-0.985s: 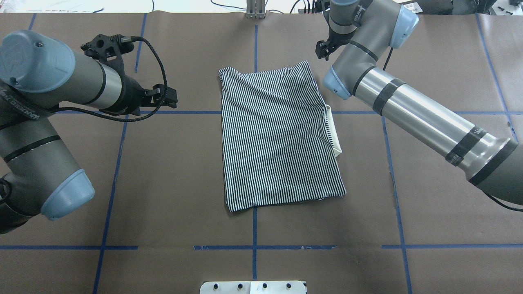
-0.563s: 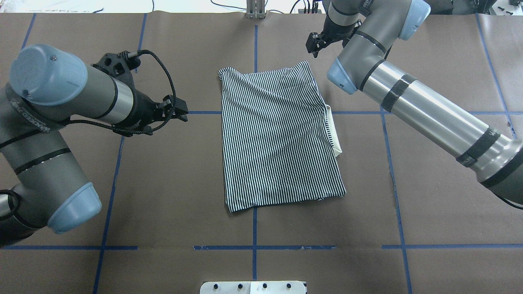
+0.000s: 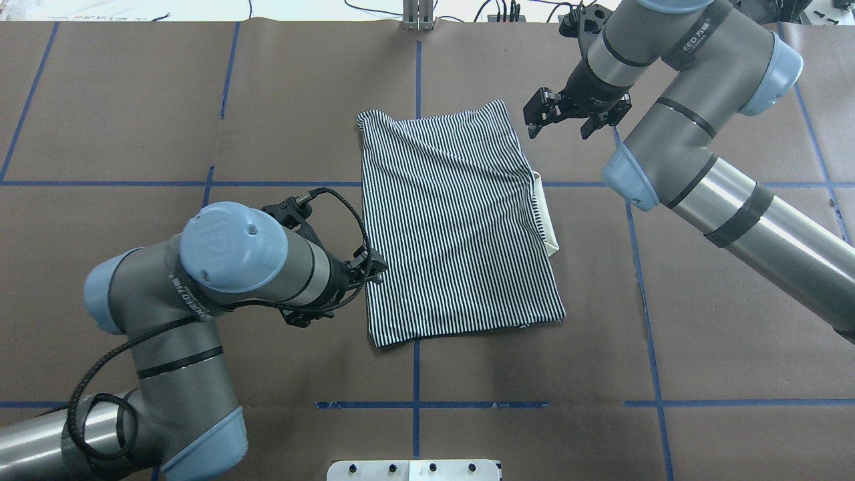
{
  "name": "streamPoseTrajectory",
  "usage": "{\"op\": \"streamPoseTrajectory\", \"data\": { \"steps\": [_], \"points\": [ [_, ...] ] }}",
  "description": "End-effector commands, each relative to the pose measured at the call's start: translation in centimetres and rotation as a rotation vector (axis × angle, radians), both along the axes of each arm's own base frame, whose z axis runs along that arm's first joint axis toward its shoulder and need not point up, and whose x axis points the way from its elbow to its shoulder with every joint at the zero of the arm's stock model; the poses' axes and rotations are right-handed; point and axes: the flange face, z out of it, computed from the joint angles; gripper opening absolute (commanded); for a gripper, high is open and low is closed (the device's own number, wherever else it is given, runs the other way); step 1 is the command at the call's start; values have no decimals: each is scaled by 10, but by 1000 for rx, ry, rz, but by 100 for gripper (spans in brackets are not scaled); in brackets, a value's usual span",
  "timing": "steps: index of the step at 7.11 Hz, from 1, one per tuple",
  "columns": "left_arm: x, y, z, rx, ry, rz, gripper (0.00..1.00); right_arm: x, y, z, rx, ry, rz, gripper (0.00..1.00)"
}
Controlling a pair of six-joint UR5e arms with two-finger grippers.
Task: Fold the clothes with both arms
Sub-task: 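Lower the left gripper to the shirt edge nearest the robot while the right gripper hovers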
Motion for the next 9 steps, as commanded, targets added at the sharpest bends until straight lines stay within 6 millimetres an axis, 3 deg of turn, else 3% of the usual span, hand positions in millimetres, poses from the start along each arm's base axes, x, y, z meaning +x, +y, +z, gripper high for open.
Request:
{"op": "streamPoseTrajectory", "data": {
  "steps": [1, 2, 3, 5, 9],
  "points": [
    [58, -27, 5, -9, -85, -52, 90, -5, 8, -2, -43, -13, 21, 100],
    [64, -22, 13, -21, -101, -71, 89, -6, 9, -3, -43, -14, 21, 100],
    [69, -15, 7, -18, -97, -63, 89, -6, 8, -2, -46, -10, 22, 100],
    [91, 21, 18, -23, -116, -5, 88, -6, 8, -2, -47, -10, 23, 100],
    [93, 25, 19, -24, -117, 0, 81, -6, 8, -3, -46, -12, 22, 100]
  ]
}}
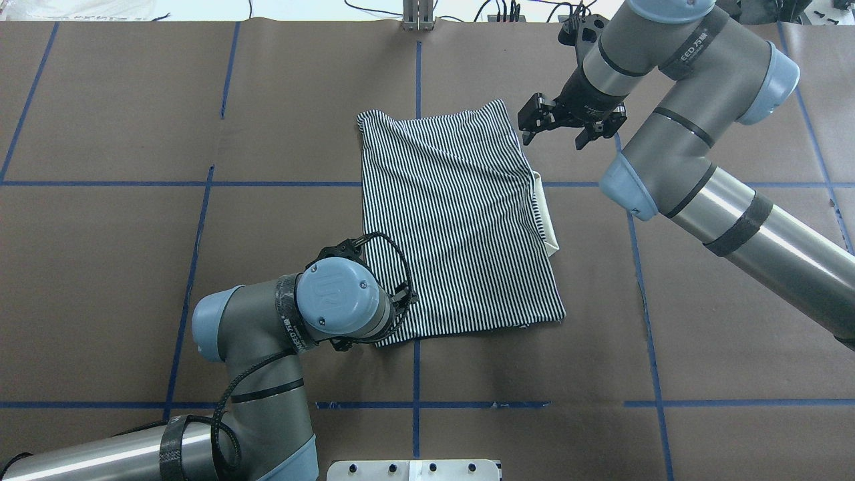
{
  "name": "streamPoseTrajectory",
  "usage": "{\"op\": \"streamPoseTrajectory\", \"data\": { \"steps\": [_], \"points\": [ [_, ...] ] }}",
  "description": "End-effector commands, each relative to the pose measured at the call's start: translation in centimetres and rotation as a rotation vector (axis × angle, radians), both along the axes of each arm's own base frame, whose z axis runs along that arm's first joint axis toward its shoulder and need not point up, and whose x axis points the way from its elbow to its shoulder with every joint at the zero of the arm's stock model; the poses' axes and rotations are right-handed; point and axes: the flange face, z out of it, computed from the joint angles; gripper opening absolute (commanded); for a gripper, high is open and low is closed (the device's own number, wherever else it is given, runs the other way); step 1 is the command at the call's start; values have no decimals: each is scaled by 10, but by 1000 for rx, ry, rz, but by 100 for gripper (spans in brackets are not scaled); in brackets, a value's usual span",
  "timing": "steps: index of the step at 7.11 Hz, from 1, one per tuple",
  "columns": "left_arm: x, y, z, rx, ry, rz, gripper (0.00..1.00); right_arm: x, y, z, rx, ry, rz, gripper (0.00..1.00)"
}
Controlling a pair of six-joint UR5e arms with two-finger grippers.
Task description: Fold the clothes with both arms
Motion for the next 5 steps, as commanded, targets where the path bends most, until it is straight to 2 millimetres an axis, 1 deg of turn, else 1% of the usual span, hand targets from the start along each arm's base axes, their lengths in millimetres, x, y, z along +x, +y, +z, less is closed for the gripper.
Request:
{"op": "streamPoseTrajectory", "data": {
  "steps": [1, 2, 3, 4, 5],
  "points": [
    [3, 0, 3, -3, -9, 1, 76, 0, 0, 0, 1, 0, -1, 100],
    [3, -4, 6, 8, -17, -16, 74, 0, 0, 1, 0, 1, -1, 100],
    [5, -3, 6, 3, -18, -20, 70, 0, 0, 2, -1, 2, -1, 100],
    [5, -4, 5, -1, -16, -26, 62, 0, 0, 2, -1, 2, -1, 100],
    [5, -4, 5, -5, -17, -29, 46, 0, 0, 2, 0, 2, -2, 100]
  ]
}}
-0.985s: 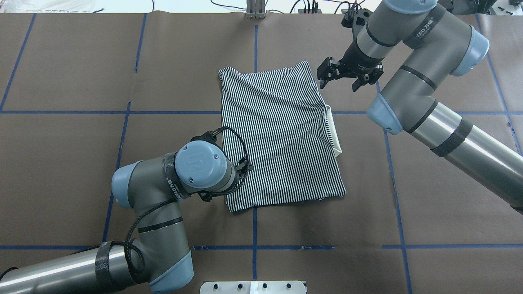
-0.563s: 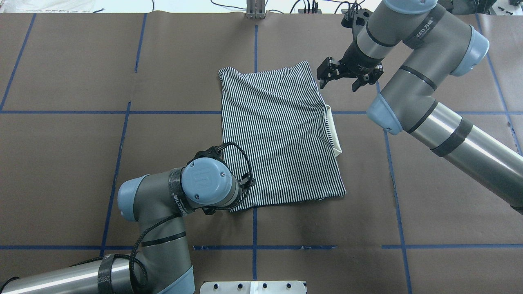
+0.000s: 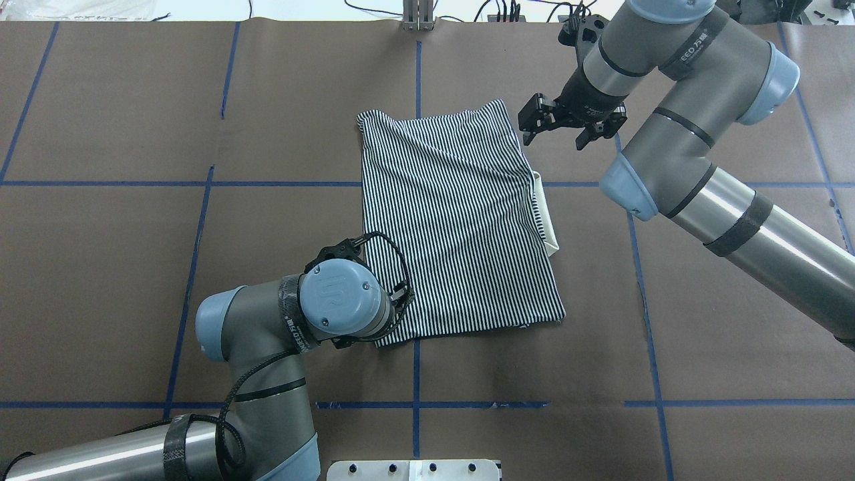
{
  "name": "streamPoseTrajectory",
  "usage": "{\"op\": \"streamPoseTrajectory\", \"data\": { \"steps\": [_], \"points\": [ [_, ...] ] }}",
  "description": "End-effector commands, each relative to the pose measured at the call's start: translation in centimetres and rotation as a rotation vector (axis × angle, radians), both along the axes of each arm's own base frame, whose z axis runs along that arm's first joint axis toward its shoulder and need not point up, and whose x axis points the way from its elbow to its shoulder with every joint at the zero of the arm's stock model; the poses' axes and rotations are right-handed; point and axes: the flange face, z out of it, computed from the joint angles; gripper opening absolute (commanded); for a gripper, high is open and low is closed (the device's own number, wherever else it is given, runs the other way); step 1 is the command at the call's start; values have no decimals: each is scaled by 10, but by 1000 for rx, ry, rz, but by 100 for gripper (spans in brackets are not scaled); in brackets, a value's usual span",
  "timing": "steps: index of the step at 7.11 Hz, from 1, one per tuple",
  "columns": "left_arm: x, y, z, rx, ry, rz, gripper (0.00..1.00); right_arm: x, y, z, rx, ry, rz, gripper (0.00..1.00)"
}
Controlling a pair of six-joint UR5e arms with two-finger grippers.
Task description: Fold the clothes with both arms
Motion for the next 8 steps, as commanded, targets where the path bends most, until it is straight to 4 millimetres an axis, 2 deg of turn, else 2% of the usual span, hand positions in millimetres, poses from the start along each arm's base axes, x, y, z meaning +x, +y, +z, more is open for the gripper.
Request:
{"op": "streamPoseTrajectory", "data": {
  "steps": [1, 3, 5, 6, 7, 8],
  "points": [
    [0, 0, 0, -6, 0, -6, 27, 0, 0, 1, -2, 1, 0, 100],
    [-1, 0, 0, -5, 1, -2, 2, 0, 0, 5, -4, 4, -1, 100],
    [-4, 2, -3, 1, -6, 15, 0, 1, 1, 7, -7, 7, 1, 100],
    [-17, 5, -9, 33, -22, 45, 0, -3, 4, 6, -29, 5, 13, 100],
    [-38, 12, -8, 69, -42, 82, 0, -18, 20, 12, -120, 7, 51, 100],
    [-50, 17, -5, 99, -46, 111, 0, -30, 44, 7, -234, -7, 113, 100]
  ]
}}
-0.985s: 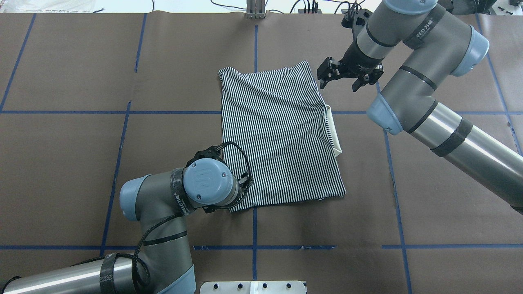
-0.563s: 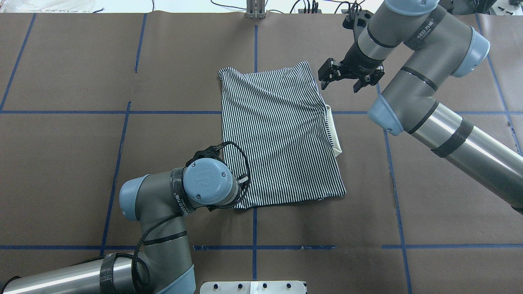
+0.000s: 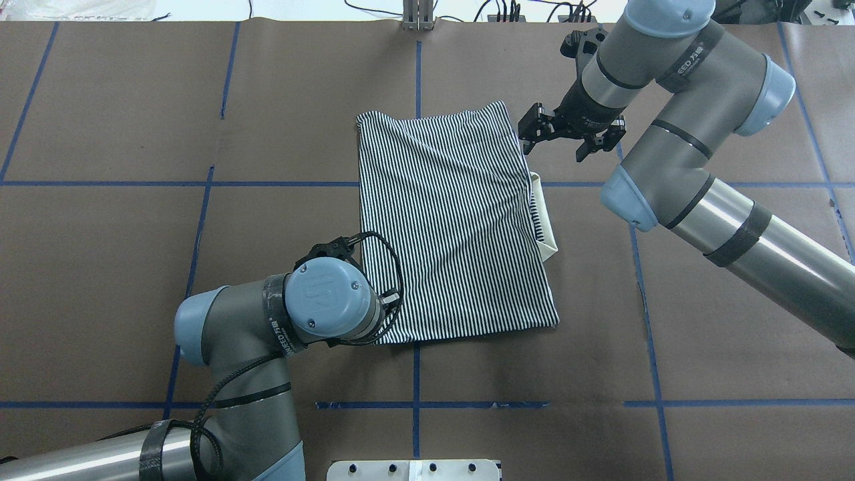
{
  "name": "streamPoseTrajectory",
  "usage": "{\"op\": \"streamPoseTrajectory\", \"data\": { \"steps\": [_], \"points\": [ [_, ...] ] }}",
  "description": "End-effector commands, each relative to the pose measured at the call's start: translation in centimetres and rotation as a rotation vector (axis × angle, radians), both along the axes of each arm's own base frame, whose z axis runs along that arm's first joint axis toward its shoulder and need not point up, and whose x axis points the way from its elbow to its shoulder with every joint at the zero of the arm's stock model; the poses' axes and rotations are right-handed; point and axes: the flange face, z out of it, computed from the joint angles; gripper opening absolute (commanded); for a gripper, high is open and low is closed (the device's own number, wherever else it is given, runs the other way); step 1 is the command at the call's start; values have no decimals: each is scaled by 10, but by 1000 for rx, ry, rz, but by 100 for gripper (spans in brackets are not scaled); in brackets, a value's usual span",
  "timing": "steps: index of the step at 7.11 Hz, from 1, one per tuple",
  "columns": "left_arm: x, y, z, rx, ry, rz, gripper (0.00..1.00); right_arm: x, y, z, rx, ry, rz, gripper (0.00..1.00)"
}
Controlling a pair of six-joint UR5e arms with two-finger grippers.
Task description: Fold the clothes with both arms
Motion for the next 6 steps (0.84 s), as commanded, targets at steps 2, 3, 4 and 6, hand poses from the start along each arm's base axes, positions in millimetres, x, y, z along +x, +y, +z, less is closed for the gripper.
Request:
{"op": "streamPoseTrajectory", "data": {
  "steps": [2, 3, 4, 6],
  "points": [
    [-17, 6, 2, 38, -12, 41, 0, -69, 91, -37, -295, -17, 246, 100],
    [-17, 6, 4, 37, -13, 40, 0, -108, 128, -39, -356, 9, 344, 100],
    [-16, 6, 4, 36, -15, 40, 0, -133, 154, -36, -385, 26, 397, 100],
    [-14, 7, 5, 35, -16, 44, 0, -141, 200, -13, -444, 42, 505, 100]
  ]
}}
